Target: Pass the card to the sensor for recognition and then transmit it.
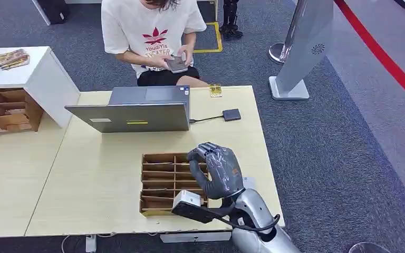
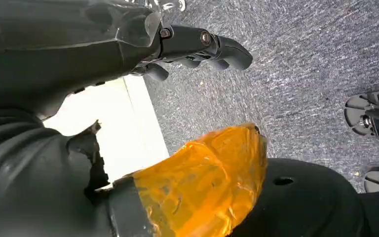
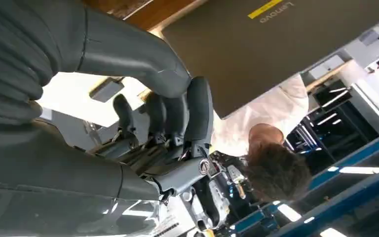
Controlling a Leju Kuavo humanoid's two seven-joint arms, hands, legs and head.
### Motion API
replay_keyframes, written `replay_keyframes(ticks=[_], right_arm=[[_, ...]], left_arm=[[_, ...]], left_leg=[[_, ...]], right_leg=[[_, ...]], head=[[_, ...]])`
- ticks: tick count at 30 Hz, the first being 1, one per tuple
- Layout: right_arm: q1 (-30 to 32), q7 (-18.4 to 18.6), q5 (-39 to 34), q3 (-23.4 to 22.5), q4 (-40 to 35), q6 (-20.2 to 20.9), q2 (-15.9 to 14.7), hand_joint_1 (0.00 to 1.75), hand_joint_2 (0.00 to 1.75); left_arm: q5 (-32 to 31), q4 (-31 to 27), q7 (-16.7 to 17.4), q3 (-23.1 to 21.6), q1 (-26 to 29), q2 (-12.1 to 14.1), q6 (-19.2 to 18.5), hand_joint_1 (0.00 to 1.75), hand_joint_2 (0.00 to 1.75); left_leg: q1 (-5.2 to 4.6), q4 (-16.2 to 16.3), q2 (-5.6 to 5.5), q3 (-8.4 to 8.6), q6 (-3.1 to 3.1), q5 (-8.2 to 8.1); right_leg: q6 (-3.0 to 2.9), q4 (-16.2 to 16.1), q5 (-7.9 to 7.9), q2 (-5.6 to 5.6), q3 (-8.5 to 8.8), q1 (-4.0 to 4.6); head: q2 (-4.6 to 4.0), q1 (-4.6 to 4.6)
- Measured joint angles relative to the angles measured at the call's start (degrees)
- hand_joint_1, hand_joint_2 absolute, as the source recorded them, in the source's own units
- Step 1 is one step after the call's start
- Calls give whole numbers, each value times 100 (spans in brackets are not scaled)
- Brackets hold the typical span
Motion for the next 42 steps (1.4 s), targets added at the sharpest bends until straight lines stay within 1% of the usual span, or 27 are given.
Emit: replay_keyframes(ticks=[3, 8, 10, 12, 13, 14, 15, 16, 17, 18, 20, 21, 29, 31, 34, 36, 37, 39, 40, 42], right_arm=[[0, 94, 102, 15, 22, -4, -44, 73, 175], [-8, 264, 382, 98, 101, 2, -96, 73, 175], [-9, 275, 411, 107, 129, 2, -107, 72, 175], [-13, 295, 443, 118, 157, 2, -118, 73, 175], [-16, 317, 476, 125, 171, 2, -122, 68, 175], [-26, 334, 539, 138, 190, 2, -129, 70, 175], [-39, 365, 606, 151, 210, 0, -131, 79, 175], [-49, 400, 667, 164, 230, 0, -131, 84, 175], [-65, 433, 743, 181, 258, 0, -133, 94, 175], [-79, 459, 796, 199, 284, -2, -133, 120, 175], [-123, 500, 861, 236, 347, -2, -133, 134, 175], [-141, 511, 889, 243, 372, -4, -133, 136, 175], [-251, 533, 975, 306, 507, 2, -131, 126, 175], [-276, 562, 992, 326, 544, 7, -131, 112, 175], [-315, 577, 1014, 343, 592, 11, -131, 82, 175], [-337, 583, 1014, 365, 623, 13, -131, 80, 175], [-346, 583, 1014, 372, 636, 13, -131, 84, 175], [-350, 583, 1016, 380, 645, 15, -131, 84, 175], [-358, 583, 1018, 387, 651, 15, -131, 80, 175], [-373, 583, 1027, 393, 664, 18, -131, 79, 175]], left_arm=[[-41, 0, -15, -2, -8, 9, 41, 0, 0], [-46, 0, -17, -2, -31, 24, 17, 0, 0], [-46, 0, -17, -2, -36, 24, 15, 0, 0], [-46, 0, -18, -2, -38, 24, 9, 0, 0], [-46, 0, -17, -2, -40, 24, 4, 0, 0], [-46, 0, -17, -2, -42, 24, -4, 0, 0], [-46, 0, -15, -2, -44, 24, -24, 0, 0], [-46, 0, -2, -2, -47, 24, -42, 0, 0], [-46, 0, 15, -2, -49, 24, -50, 0, 0], [-46, 0, 18, -2, -52, 24, -57, 0, 0], [-48, 0, 26, -4, -61, 24, -68, 0, 0], [-48, 0, 26, -7, -66, 24, -72, 0, 0], [-66, 0, 33, -37, -78, 24, -120, 0, 0], [-68, 0, 35, -39, -79, 24, -131, 0, 0], [-72, 0, 55, -42, -83, 24, -142, 0, 0], [-76, 0, 66, -46, -84, 24, -155, 0, 0], [-76, 0, 66, -46, -84, 24, -155, 0, 0], [-76, 0, 66, -46, -84, 24, -162, 0, 0], [-76, 0, 66, -46, -84, 24, -164, 0, 0], [-76, 0, 66, -48, -85, 24, -168, 0, 0]], left_leg=[[0, 0, 0, -1, 0, 0], [0, 0, 0, -1, 0, 0], [0, 0, 0, -1, 0, 0], [0, 0, 0, -1, 0, 0], [0, 0, 0, -1, 0, 0], [0, 0, 0, -1, 0, 0], [0, 0, 0, -1, 0, 0], [0, 0, 0, -1, 0, 0], [0, 0, 0, -1, 0, 0], [0, 0, 0, -1, 0, 0], [0, 0, 0, -1, 0, 0], [0, 0, 0, -1, 0, 0], [0, 0, 0, -1, 0, 0], [0, 0, 0, -1, 0, 0], [0, 0, 0, -1, 0, 0], [0, 0, 0, -1, 0, 0], [0, 0, 0, -1, 0, 0], [0, 0, 0, -1, 0, 0], [0, 0, -1, -2, 0, 0], [0, 0, 0, -1, 0, 0]], right_leg=[[0, 0, 0, 0, 0, 0], [0, 0, 0, 0, 0, 0], [0, 0, 0, 0, 0, 0], [0, 0, 0, 0, 0, 0], [0, 0, 0, 0, 1, 0], [0, 0, 0, 0, 0, 0], [0, 0, 0, 0, 0, 0], [0, 0, 0, 0, 0, 0], [0, 0, 0, 0, 0, 0], [0, 0, 0, 0, 0, 0], [0, 0, 0, 0, 0, 0], [0, 0, 0, 0, 0, 0], [0, 0, 0, 0, 1, 0], [0, 0, 0, 0, 1, 0], [0, 0, 0, 0, 1, 0], [0, 0, 0, 0, 1, 0], [0, 0, 0, 0, 1, 0], [0, 0, 0, -1, 1, 0], [0, 0, 0, 0, 1, 0], [0, 0, 0, 0, 0, 0]], head=[[0, 0], [0, -2], [0, -2], [0, -2], [0, -2], [0, 0], [0, -2], [0, 0], [0, 0], [0, -2], [0, 0], [0, -2], [0, 0], [0, -2], [0, -2], [0, -2], [0, -2], [0, 0], [0, -2], [0, 0]])
